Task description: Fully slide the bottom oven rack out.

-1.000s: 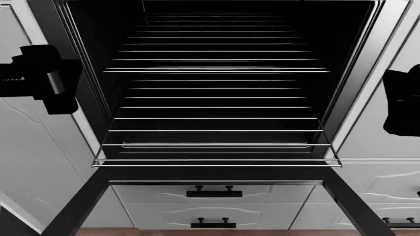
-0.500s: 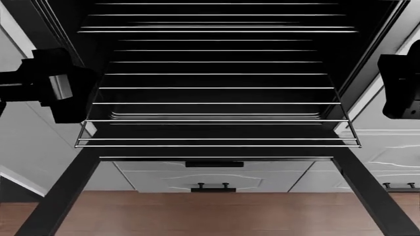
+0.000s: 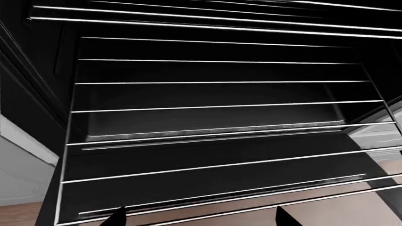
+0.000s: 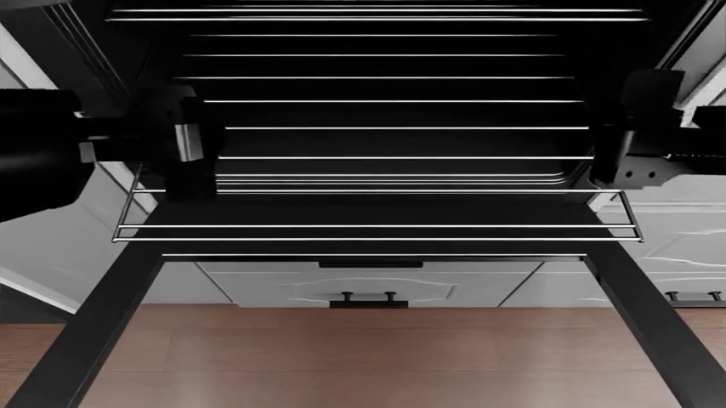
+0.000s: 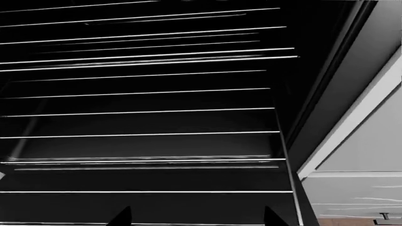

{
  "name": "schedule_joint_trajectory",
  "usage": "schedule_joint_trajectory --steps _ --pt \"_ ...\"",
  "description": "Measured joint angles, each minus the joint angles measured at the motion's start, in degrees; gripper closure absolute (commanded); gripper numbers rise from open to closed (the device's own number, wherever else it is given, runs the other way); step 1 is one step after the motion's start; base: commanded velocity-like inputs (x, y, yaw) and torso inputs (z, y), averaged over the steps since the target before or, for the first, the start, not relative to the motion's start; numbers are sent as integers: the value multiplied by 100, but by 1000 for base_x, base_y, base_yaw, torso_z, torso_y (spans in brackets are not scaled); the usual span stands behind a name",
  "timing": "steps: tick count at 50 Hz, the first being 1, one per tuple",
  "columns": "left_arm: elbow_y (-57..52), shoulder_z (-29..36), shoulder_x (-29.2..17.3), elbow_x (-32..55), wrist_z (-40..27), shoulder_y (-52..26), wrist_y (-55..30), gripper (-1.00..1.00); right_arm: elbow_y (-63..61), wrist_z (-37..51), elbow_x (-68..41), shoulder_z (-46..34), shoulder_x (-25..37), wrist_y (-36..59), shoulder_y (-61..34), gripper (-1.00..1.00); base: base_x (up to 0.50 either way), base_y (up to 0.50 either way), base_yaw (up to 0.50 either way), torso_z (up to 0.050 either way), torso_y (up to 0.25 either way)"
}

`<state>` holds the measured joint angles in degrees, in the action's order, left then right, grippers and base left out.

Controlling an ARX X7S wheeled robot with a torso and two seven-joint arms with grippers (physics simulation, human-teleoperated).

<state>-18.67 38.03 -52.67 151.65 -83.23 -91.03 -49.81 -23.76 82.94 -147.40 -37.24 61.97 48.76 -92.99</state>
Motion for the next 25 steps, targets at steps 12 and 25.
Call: schedule_joint_trajectory --steps 12,25 --pt "1204 526 852 -1070 541 -123 -554 -100 1191 -367 842 -611 -996 375 -51 -100 0 0 0 0 0" --pt "2295 903 1498 -2296 1369 -143 -1029 -100 2400 -969 1934 -1171 -1883 720 8 -100 0 0 0 0 0"
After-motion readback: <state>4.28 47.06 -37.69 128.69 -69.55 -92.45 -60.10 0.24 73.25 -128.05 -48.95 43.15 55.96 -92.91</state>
